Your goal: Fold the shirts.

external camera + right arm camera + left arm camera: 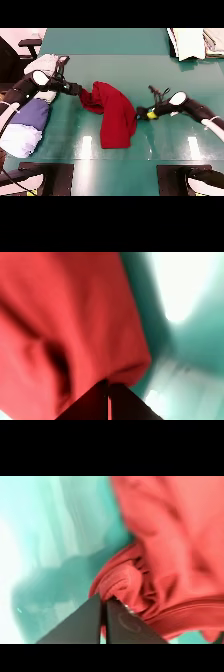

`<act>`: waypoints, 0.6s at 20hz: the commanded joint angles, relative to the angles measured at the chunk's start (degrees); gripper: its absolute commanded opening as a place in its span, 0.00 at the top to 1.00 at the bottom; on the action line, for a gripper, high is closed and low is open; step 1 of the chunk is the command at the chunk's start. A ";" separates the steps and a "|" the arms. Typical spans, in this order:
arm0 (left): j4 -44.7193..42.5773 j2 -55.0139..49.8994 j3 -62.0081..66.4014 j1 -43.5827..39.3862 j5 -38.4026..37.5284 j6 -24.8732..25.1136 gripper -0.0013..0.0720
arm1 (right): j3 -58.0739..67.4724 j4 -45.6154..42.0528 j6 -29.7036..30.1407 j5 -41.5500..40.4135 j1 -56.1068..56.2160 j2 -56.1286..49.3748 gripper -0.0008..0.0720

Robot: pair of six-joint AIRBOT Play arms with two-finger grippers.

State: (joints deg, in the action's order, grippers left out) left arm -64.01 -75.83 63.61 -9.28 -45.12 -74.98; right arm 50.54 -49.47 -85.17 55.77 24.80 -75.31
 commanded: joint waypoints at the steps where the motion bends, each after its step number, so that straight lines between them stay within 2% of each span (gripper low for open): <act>1: -4.48 4.81 5.66 0.04 1.27 0.04 0.95 | 9.40 -8.79 -0.76 4.55 -7.45 6.29 0.97; 6: -6.38 17.44 22.27 0.04 1.84 0.44 0.95 | 27.61 -12.20 0.87 9.88 -21.35 19.28 0.97; 12: -6.01 29.86 34.05 0.04 1.57 0.42 0.95 | 42.29 -12.22 3.19 13.60 -28.46 29.46 0.97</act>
State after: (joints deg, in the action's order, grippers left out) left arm -69.56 -51.40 92.95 -9.30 -43.72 -74.65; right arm 86.11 -60.51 -83.18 66.78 -0.32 -50.00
